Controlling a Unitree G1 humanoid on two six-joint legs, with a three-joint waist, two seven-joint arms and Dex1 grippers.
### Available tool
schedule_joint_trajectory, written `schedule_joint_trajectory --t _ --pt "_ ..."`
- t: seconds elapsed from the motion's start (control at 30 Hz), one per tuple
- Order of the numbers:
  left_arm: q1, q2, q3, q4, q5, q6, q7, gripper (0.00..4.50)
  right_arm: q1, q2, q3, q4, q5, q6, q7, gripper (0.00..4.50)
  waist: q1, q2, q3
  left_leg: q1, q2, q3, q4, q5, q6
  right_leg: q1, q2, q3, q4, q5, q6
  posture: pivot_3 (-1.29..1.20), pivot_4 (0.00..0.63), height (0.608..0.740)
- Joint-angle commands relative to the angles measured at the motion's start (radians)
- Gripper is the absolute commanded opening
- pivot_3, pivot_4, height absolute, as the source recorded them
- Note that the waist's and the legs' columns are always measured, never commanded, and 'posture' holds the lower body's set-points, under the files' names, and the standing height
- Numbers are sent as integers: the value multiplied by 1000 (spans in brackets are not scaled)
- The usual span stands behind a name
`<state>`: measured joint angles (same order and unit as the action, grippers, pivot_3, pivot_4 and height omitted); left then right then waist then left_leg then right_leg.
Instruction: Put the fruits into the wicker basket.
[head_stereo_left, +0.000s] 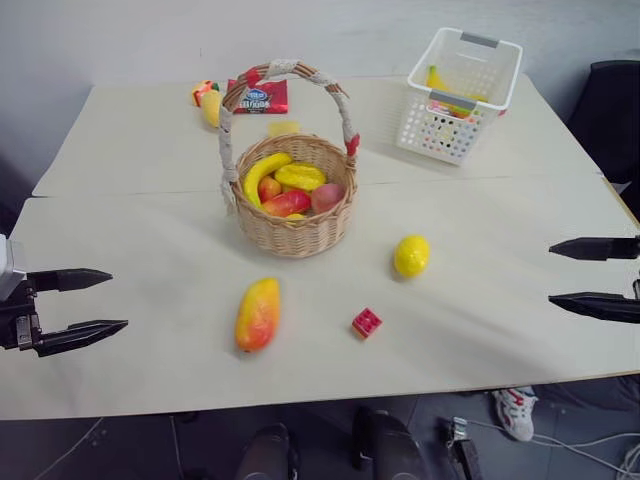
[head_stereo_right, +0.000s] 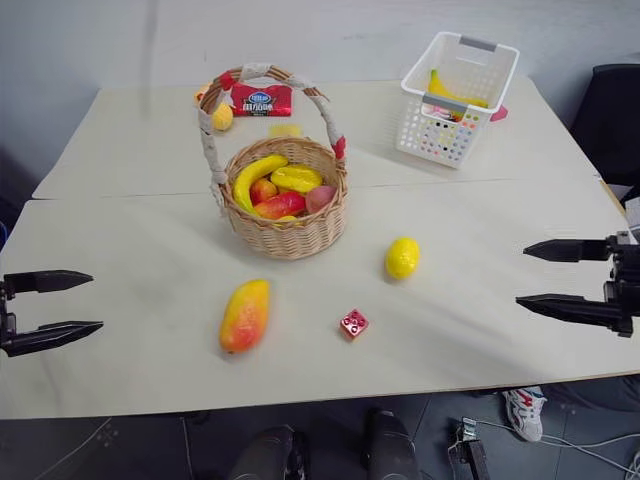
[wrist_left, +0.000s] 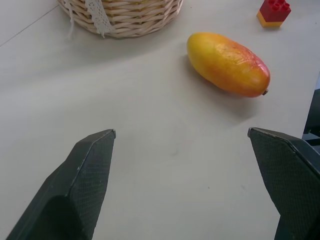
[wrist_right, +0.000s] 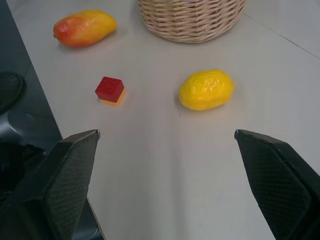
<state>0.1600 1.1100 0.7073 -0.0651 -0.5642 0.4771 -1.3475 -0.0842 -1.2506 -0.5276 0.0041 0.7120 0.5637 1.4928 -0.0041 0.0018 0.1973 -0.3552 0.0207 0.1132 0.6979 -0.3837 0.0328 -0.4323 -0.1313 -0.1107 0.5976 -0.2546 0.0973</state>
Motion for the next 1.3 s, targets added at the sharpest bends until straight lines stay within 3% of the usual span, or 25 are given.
schedule_joint_trajectory --t 0.03,0.73,0.83,0.87,1.17,1.23,1.3 --pt "-8 -13 30 11 4 -29 11 4465 -29 -4 1 11 -12 -21 13 4500 0 0 0 0 0 1 0 0 0 -1 0 0 0 0 0 0 150 740" --pt "-135 -4 -80 99 28 -75 46 4465 -28 57 -15 -12 -63 -74 -50 4500 0 1 0 0 0 10 1 0 1 -8 0 2 12 0 0 0 150 740" --pt "-152 -3 -95 105 28 -80 47 4465 -22 63 -22 -20 -58 -62 -61 4500 -25 3 1 -5 -10 -23 -4 9 4 12 -15 -25 3 1 1 0 150 740" --pt "-157 -4 -98 102 24 -76 48 4465 -21 64 -24 -20 -56 -53 -66 4500 -22 2 1 -5 -11 -25 -3 12 4 11 -15 -30 4 1 2 0 150 740" --pt "-155 -15 -107 75 12 -62 56 4465 -10 63 -25 -27 -76 -82 -68 4500 -6 2 2 -3 -9 -18 0 11 2 10 -14 -24 6 1 2 0 150 740" --pt "-154 -15 -106 66 9 -56 58 4465 -9 66 -21 -33 -74 -89 -63 4500 -22 5 4 -5 -12 -31 -3 12 3 20 -19 -36 2 1 2 0 150 740" --pt "-156 -15 -101 50 -5 -37 63 4465 -15 65 -16 -36 -55 -47 -72 4500 -35 5 4 -7 -28 -63 -16 23 5 39 -31 -68 -8 -1 6 0 150 740"
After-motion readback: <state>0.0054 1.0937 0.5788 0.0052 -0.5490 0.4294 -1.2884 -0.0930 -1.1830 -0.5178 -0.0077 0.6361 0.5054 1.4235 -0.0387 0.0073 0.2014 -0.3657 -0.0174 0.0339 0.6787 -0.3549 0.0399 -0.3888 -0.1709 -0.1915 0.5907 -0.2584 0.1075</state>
